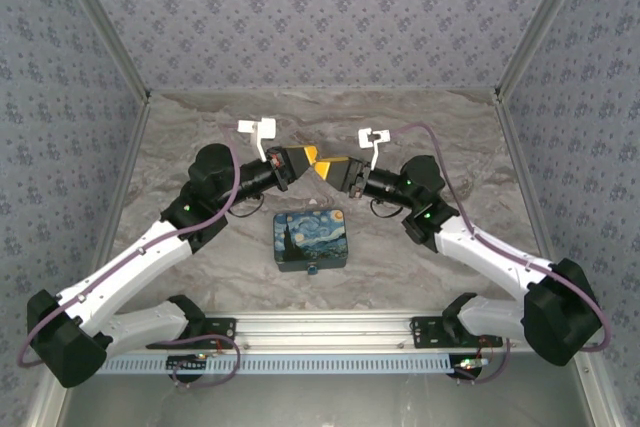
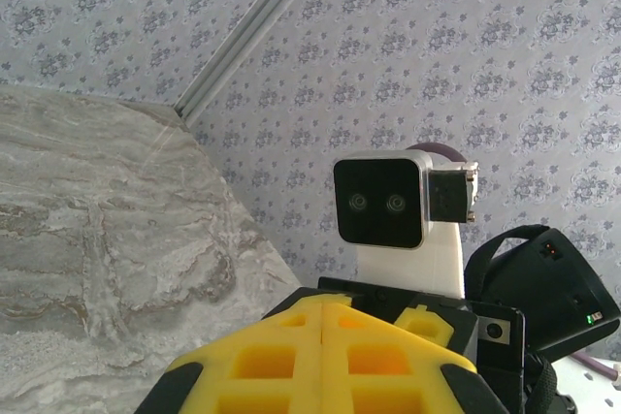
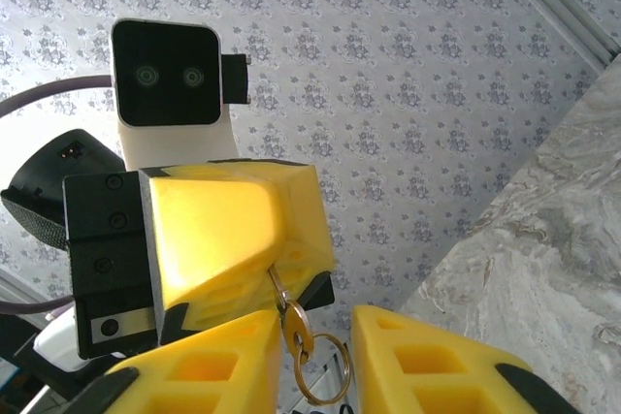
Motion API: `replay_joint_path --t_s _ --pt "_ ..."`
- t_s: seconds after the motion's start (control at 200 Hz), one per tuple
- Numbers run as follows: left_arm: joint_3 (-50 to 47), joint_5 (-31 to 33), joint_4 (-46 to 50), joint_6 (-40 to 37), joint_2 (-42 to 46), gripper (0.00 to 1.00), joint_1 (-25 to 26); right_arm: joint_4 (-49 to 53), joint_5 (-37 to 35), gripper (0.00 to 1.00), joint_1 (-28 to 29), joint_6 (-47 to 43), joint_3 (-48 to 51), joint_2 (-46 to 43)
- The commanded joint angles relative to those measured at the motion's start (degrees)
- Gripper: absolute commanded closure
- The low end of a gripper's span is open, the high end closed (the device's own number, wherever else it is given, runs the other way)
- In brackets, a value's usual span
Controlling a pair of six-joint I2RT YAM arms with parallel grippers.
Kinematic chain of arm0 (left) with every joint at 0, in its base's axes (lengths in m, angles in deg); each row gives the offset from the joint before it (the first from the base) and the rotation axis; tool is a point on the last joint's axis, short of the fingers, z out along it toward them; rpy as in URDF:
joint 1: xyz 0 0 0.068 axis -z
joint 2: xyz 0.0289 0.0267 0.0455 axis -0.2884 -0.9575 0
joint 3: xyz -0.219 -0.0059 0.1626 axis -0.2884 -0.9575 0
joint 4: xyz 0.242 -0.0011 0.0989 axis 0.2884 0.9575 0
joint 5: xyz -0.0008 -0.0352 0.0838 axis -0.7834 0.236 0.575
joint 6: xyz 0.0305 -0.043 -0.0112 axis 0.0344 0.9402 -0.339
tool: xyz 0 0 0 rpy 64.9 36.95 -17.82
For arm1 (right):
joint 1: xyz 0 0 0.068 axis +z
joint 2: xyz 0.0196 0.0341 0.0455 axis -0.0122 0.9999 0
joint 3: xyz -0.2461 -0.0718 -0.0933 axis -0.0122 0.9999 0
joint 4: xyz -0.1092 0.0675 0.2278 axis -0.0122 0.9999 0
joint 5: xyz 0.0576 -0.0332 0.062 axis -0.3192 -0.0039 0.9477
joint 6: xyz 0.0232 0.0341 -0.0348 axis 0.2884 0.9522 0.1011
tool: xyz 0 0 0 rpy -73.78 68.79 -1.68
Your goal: Unlock a padlock with a key
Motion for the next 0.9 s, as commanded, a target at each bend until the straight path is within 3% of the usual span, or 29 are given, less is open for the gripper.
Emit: replay_joint_path --t_s 0.0,0.32,0.48,0.58,0.74,0.894 --pt "2.29 -0.43 -0.77 -1.73 0.04 1.0 0.3 -2.08 -0.35 0.76 -0.68 0.59 0.39 -1.62" --pt "2.28 0.11 -0.53 -1.92 -0.12 1.0 0.35 -1.71 0.25 0.96 -0.46 0.44 0.12 -1.53" --pt "2.62 1.19 0.78 -2.23 -0.07 1.0 0.32 0.43 -0.2 1.0 -0.5 -0.13 0.22 -1.79" --pt "4.04 4.26 6.23 -4.0 0.41 0.84 0.29 5.15 -1.7 1.0 -0.52 -2.02 0.4 -2.93" --pt "6.24 15.43 20.0 -8.69 2.71 0.6 0.26 22.21 -7.78 1.0 -1.1 -9.45 0.26 -7.43" --pt "3.05 23.48 28.19 -11.51 5.78 0.21 0.25 36.21 -14.26 1.0 -2.71 -13.62 1.45 -11.08"
